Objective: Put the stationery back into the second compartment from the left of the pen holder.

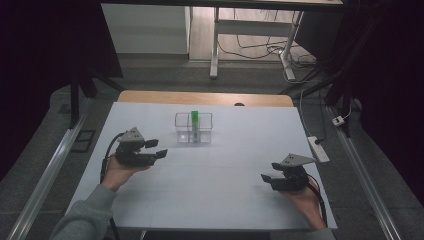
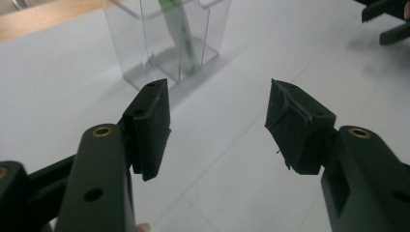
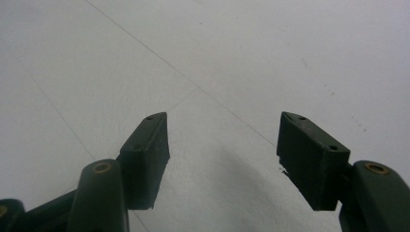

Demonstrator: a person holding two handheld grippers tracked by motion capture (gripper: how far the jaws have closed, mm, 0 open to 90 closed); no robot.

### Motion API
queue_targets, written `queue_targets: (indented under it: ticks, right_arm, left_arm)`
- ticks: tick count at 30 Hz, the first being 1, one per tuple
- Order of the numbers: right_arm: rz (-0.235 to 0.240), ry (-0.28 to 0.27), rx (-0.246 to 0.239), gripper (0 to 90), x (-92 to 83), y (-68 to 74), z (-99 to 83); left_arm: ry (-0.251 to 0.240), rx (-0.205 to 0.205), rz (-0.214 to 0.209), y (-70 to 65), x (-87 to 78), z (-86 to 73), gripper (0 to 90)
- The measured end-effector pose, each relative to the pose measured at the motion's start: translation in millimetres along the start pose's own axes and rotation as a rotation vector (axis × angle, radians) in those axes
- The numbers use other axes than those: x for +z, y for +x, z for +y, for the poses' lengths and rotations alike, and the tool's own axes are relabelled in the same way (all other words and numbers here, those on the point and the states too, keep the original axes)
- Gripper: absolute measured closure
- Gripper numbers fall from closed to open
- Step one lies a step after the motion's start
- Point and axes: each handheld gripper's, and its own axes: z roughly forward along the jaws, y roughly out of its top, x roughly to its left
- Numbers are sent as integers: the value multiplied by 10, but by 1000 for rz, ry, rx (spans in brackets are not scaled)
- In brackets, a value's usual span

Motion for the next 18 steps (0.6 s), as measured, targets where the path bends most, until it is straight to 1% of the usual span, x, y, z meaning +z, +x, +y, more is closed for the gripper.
queue_targets:
  ticks: [5,9,13,18]
  right_arm:
    - [0,-2,4,364,-3,-20,-11]
    - [-2,-2,2,364,-8,-28,-13]
    - [-4,1,3,364,-7,-29,-14]
    - [-5,-1,1,365,-8,-33,-15]
  left_arm:
    - [19,-2,7,-48,-43,-226,414]
    - [29,-9,11,-61,-61,-367,414]
    - [39,-16,15,-69,-74,-480,413]
    - [45,-24,15,-75,-104,-570,414]
